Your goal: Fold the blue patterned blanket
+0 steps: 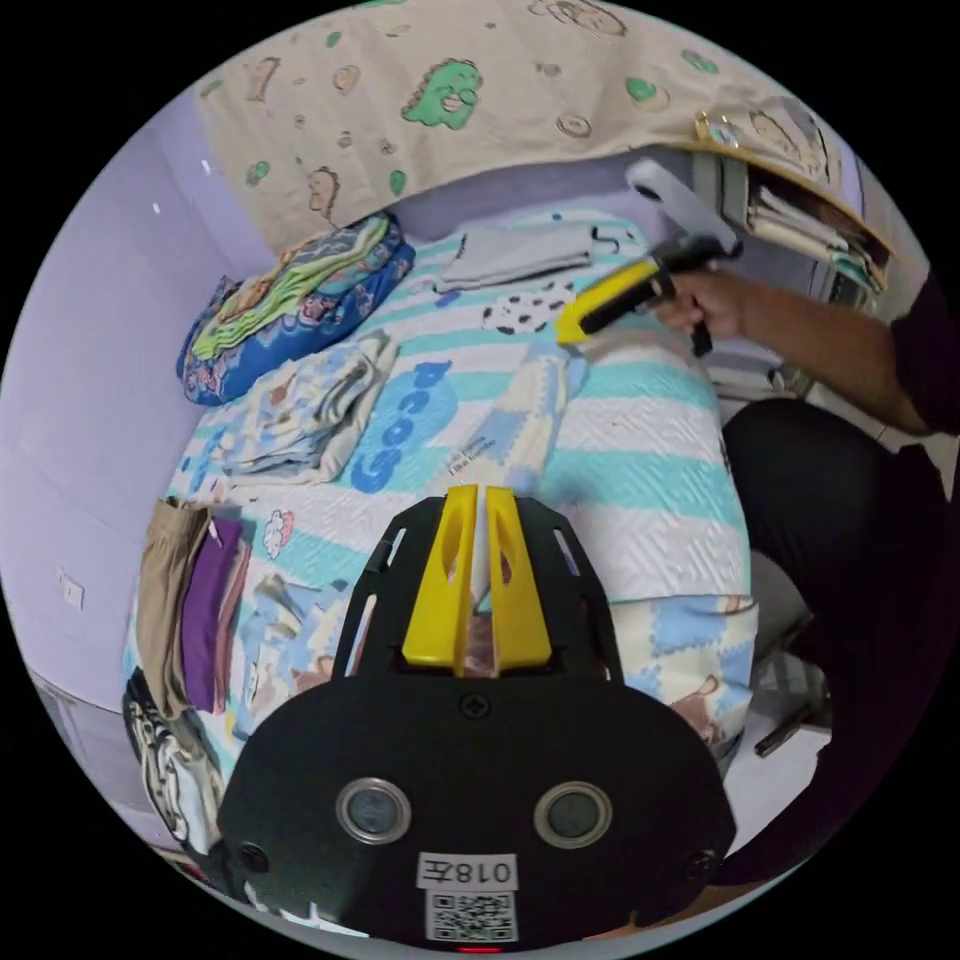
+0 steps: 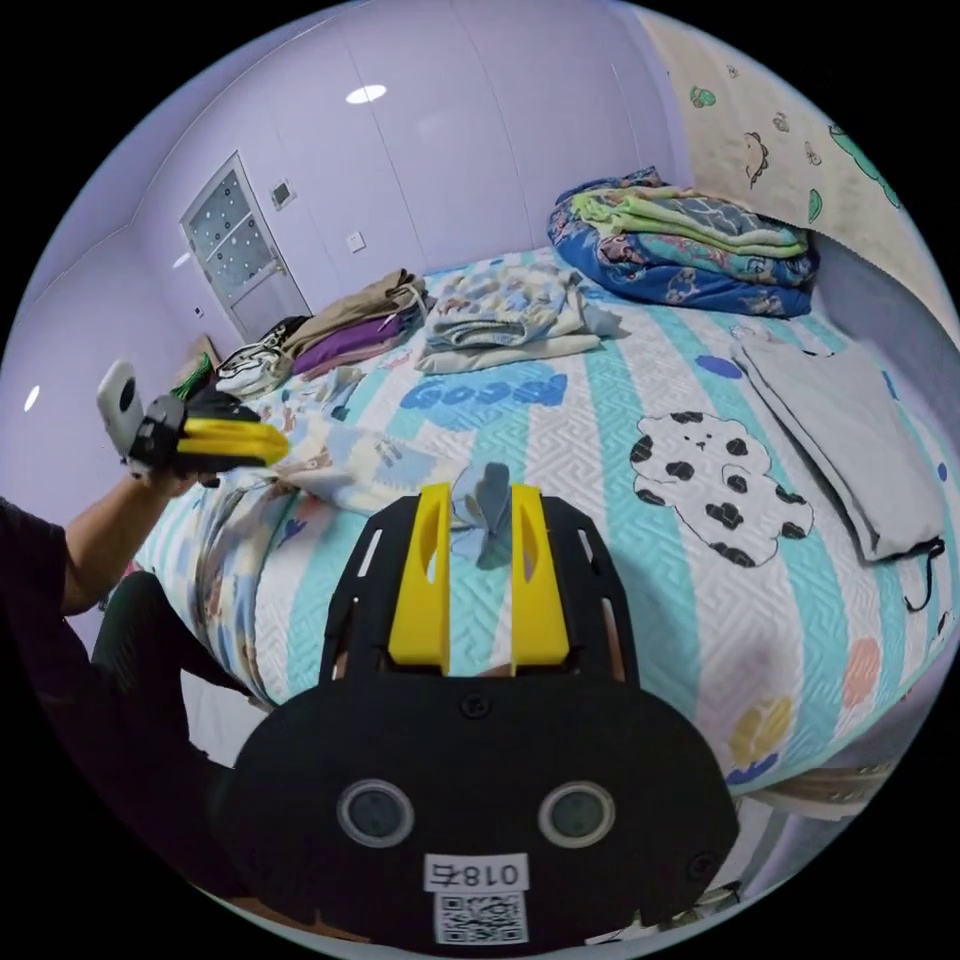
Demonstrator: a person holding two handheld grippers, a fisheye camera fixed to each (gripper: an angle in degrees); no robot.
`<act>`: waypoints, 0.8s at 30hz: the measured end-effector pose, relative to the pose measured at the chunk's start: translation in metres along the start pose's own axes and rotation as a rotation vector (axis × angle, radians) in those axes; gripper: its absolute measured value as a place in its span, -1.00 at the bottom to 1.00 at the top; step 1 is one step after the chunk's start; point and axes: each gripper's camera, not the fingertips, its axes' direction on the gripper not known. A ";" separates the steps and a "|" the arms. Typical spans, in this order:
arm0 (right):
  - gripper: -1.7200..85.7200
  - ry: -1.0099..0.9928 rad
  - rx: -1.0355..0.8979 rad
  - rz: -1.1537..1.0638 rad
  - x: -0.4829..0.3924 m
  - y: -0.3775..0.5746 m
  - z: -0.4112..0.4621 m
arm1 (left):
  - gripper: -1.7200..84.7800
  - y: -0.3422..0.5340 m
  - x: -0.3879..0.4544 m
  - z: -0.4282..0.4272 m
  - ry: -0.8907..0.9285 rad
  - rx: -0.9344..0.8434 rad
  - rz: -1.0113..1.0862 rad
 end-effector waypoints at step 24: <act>-0.98 0.078 -0.079 -0.245 -0.041 -0.196 -0.032 | -0.97 0.084 0.027 -0.006 -0.445 -0.429 -0.261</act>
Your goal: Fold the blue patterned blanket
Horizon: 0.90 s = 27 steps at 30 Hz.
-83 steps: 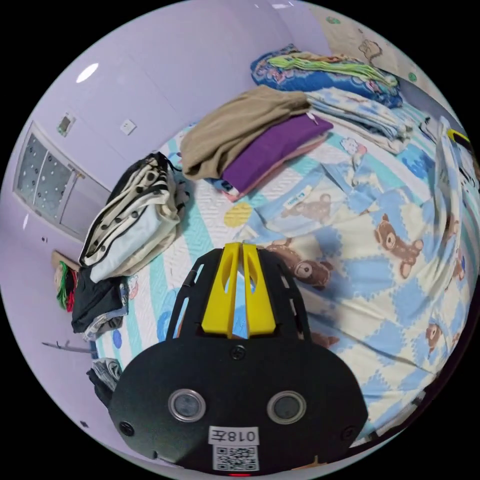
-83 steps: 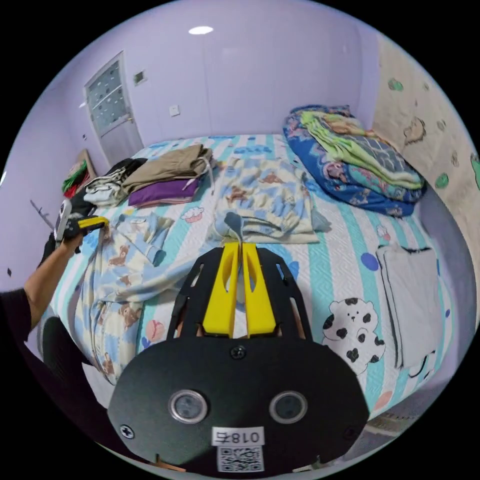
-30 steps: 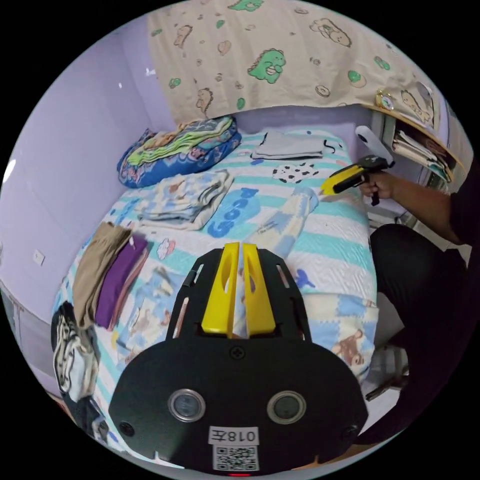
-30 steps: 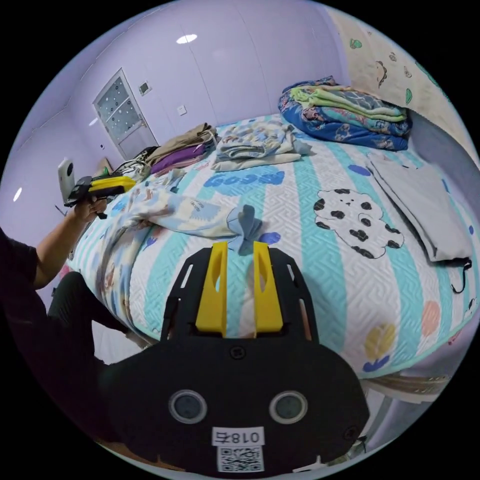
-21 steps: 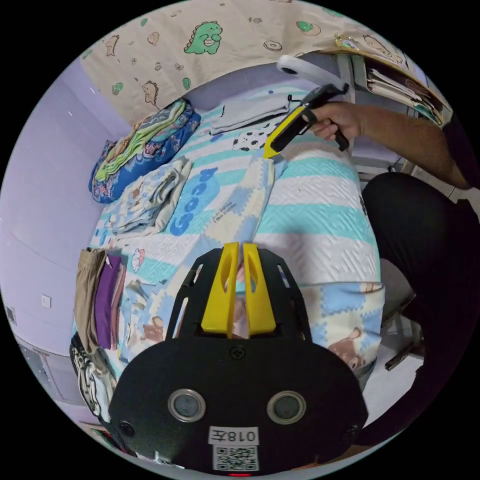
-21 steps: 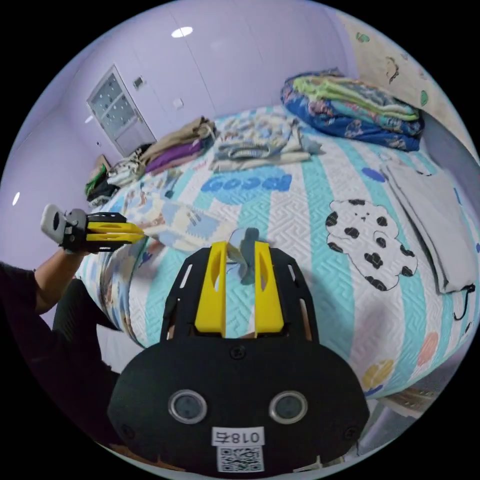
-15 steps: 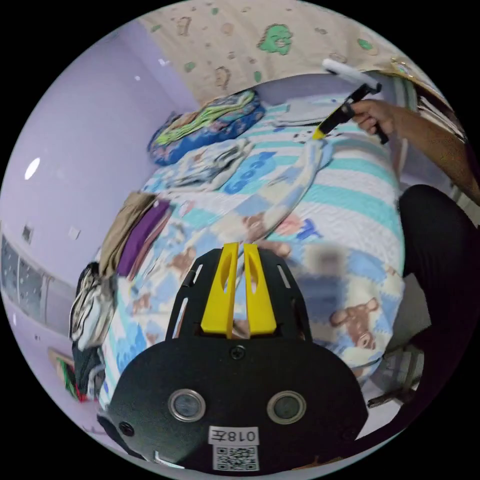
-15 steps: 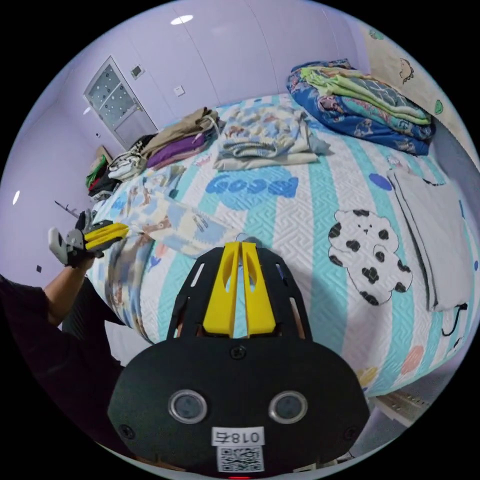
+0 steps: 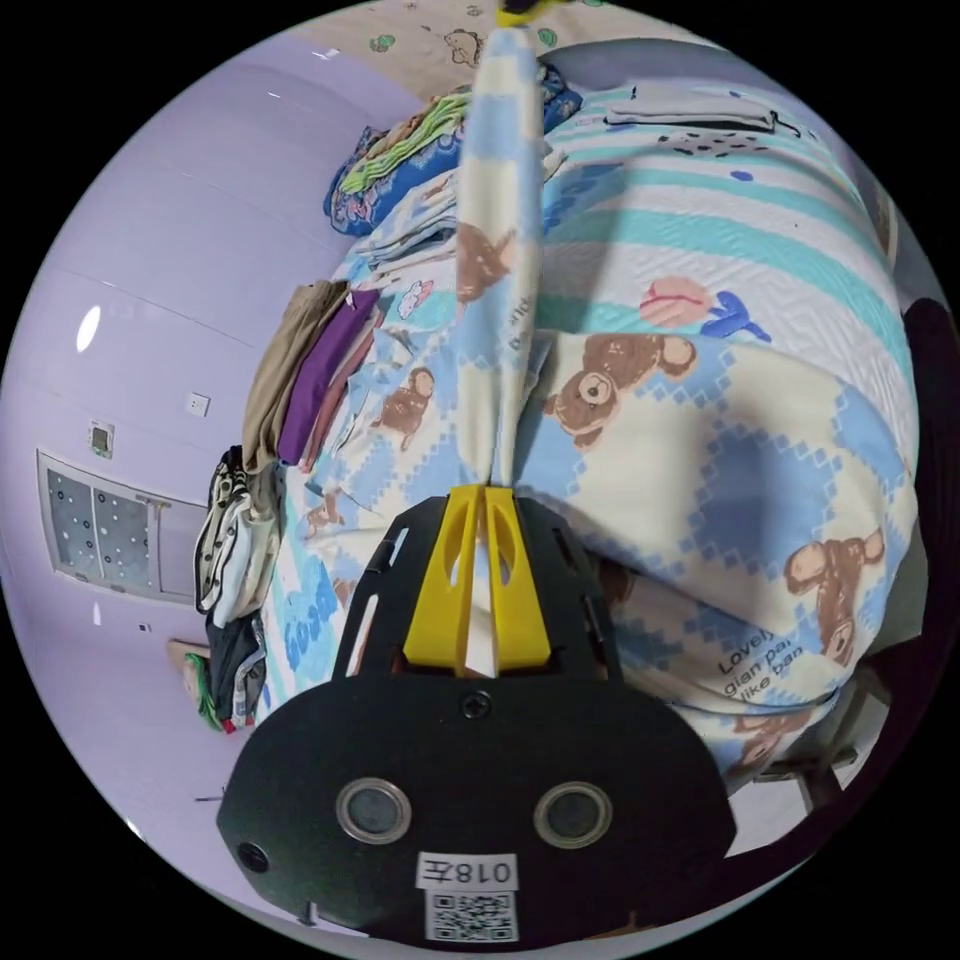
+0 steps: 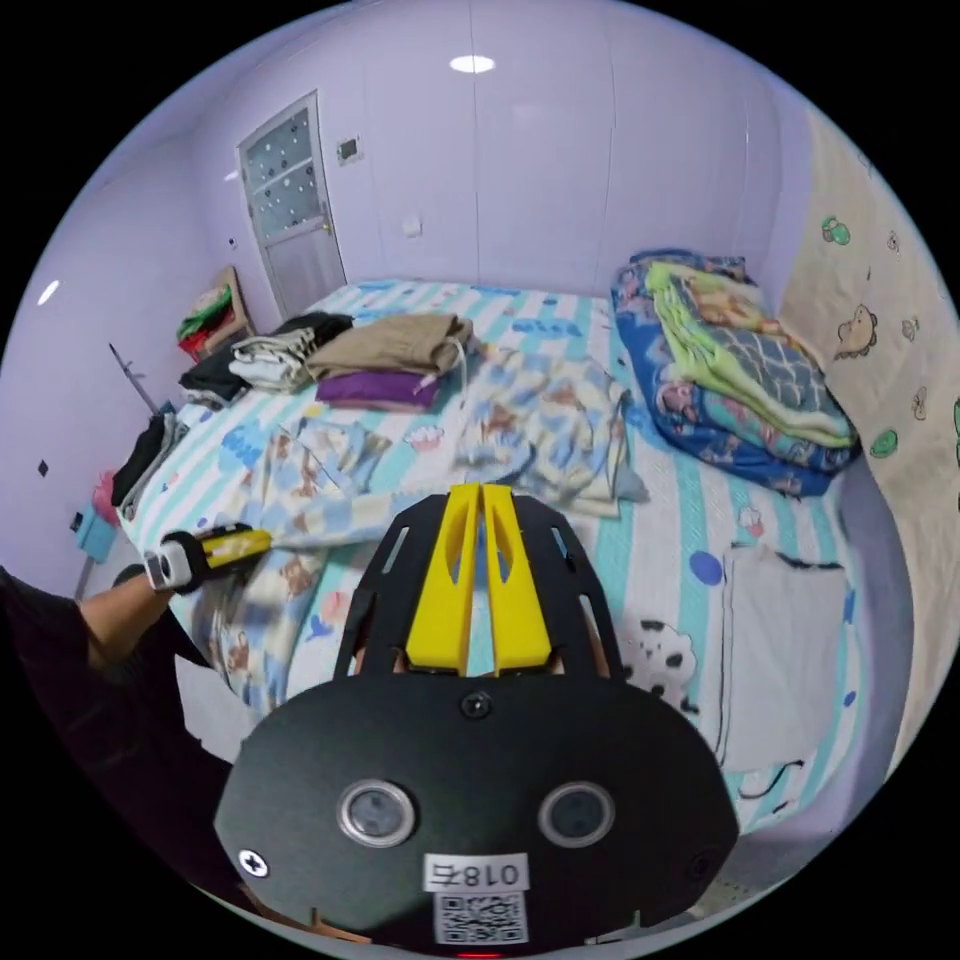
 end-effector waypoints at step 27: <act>-0.78 -0.158 -0.158 0.237 0.048 0.135 0.072 | -0.87 0.052 -0.006 -0.014 0.086 0.139 0.074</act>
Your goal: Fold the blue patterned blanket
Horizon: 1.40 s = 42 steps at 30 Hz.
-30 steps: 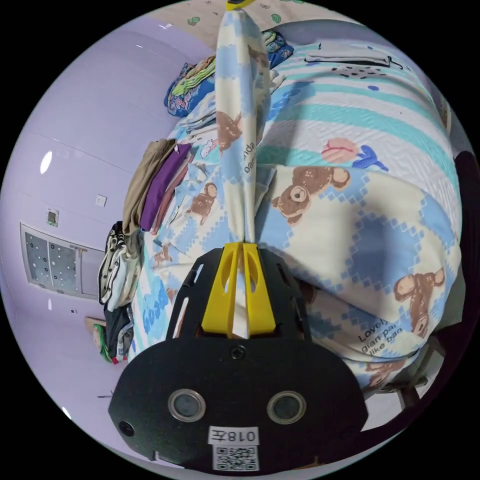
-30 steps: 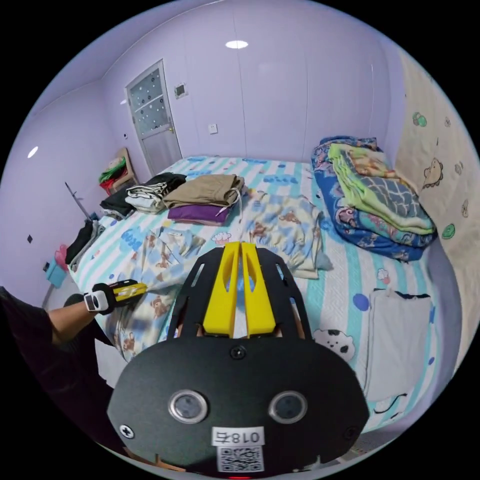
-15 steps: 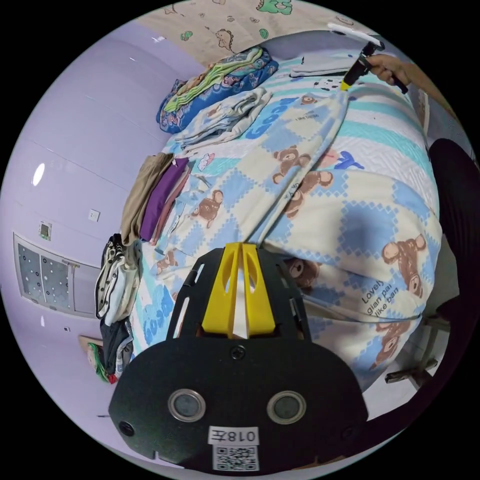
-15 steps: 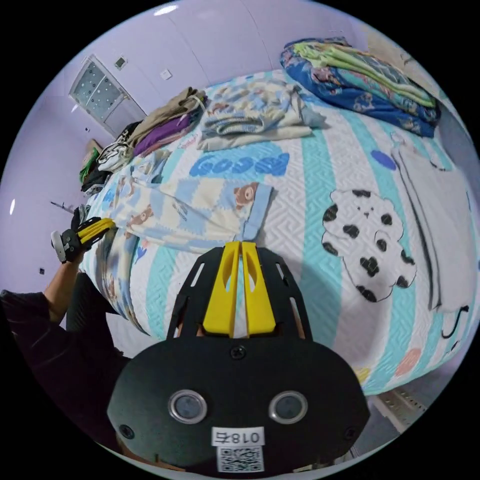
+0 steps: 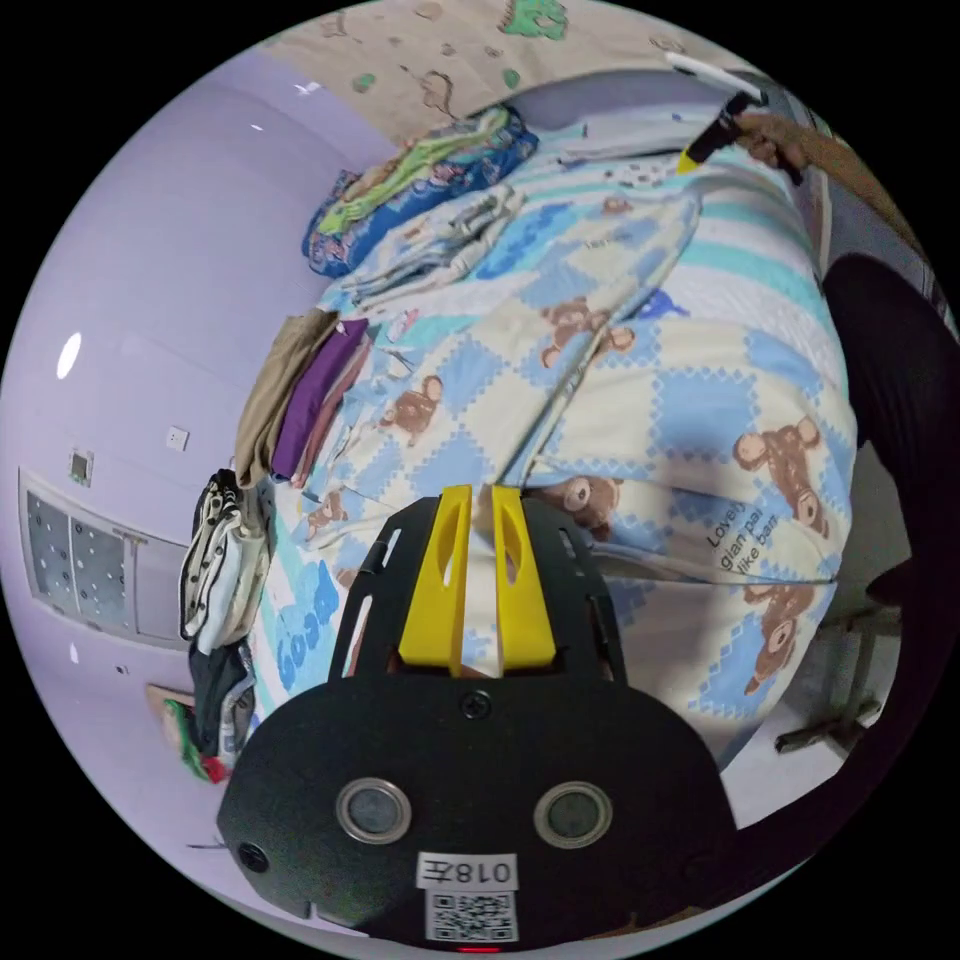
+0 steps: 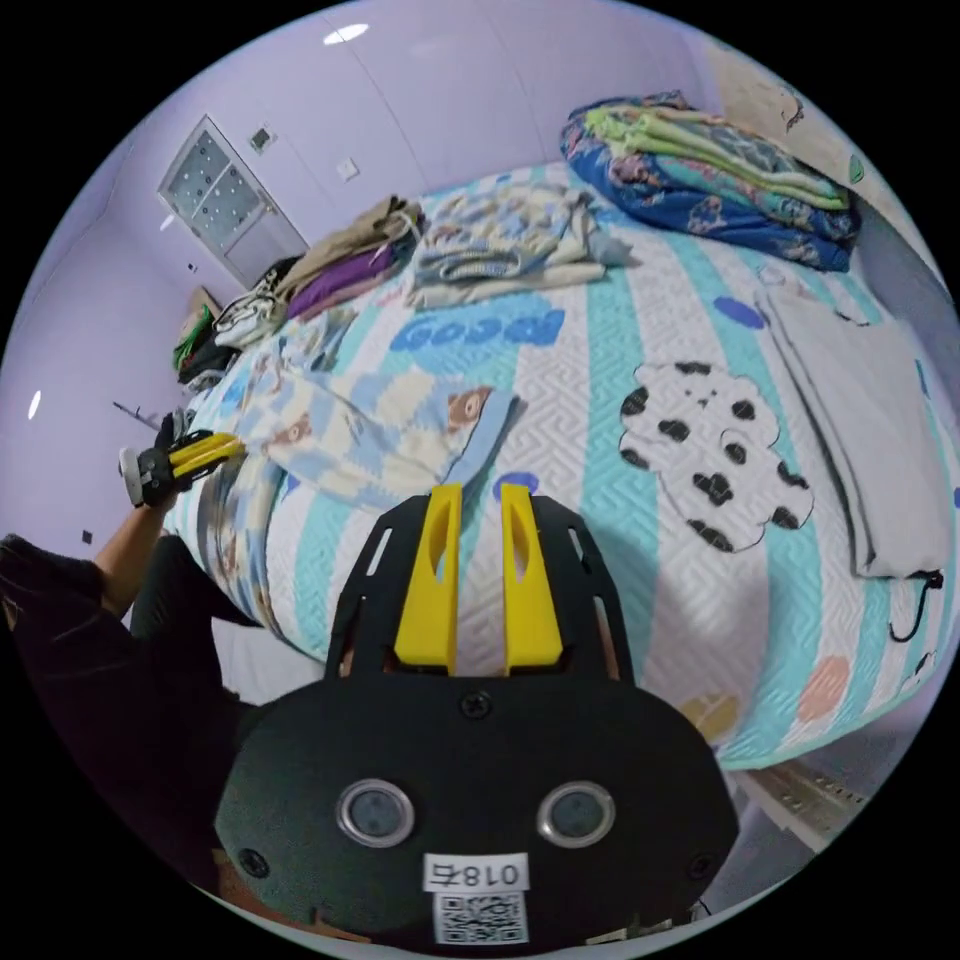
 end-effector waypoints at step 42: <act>-0.82 0.103 -0.099 -0.589 -0.276 -0.152 0.222 | -0.98 -0.041 0.070 0.055 -0.012 0.116 0.013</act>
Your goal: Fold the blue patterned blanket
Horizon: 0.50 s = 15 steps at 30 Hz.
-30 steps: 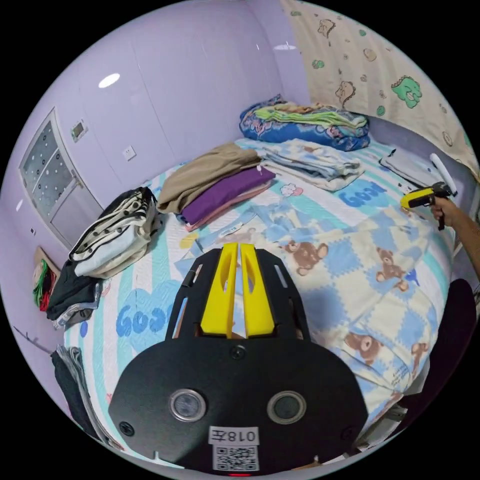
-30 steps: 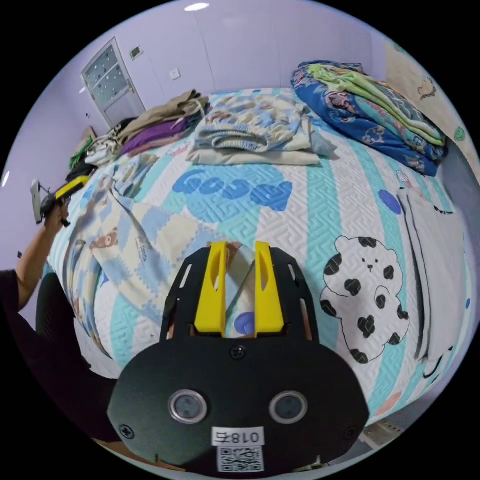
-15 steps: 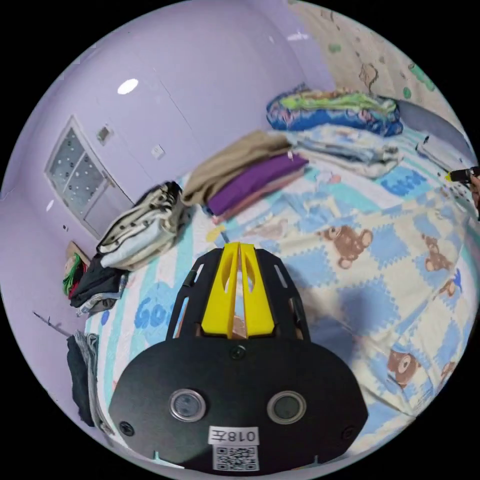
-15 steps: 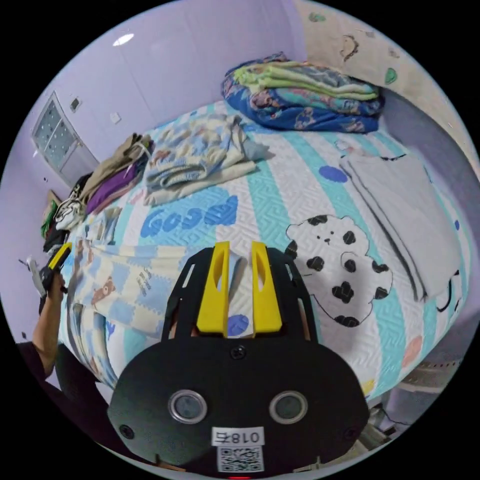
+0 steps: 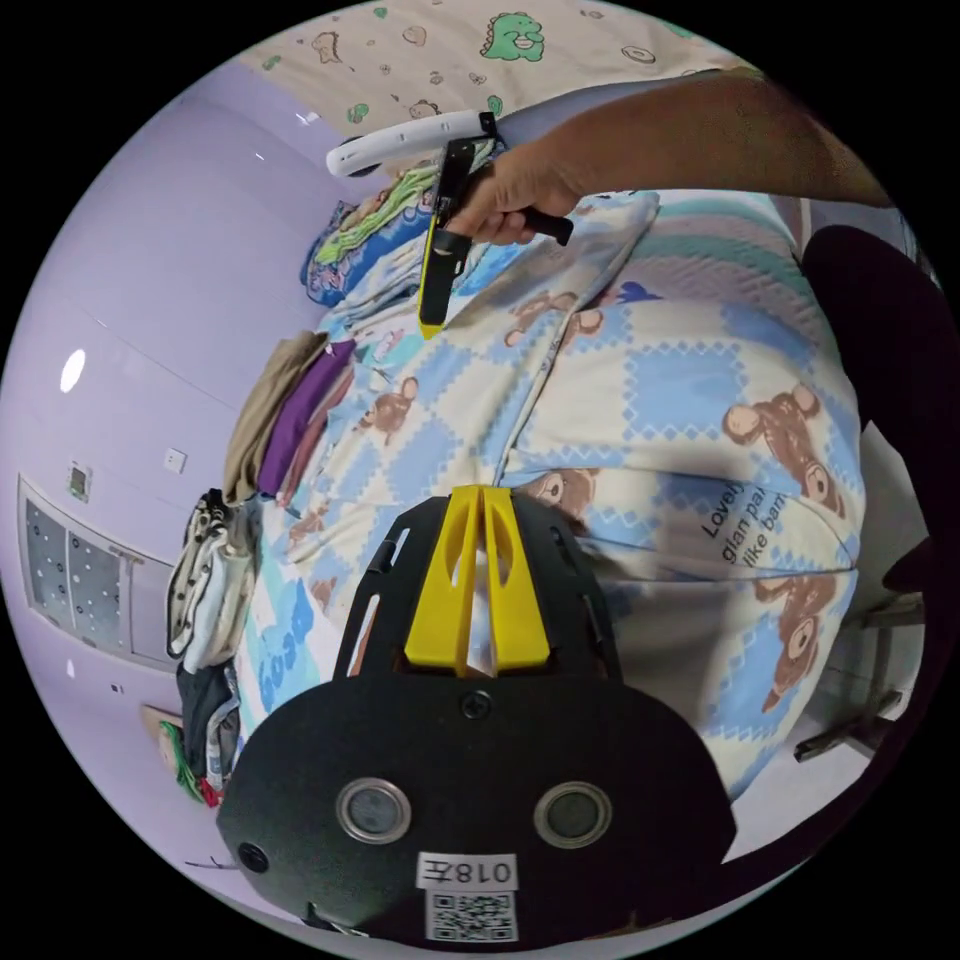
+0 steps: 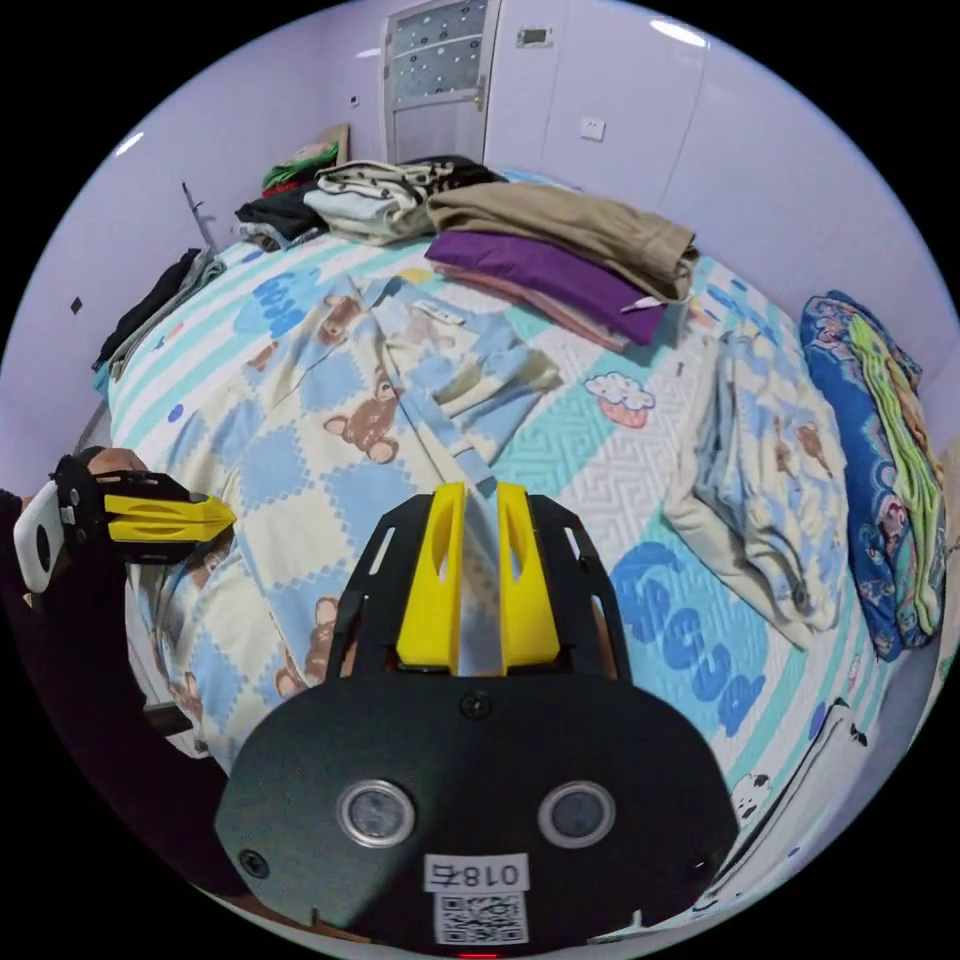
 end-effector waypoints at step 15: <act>-0.95 0.057 0.010 0.260 0.036 0.008 0.030 | -0.98 -0.006 0.015 0.045 0.108 -0.042 0.029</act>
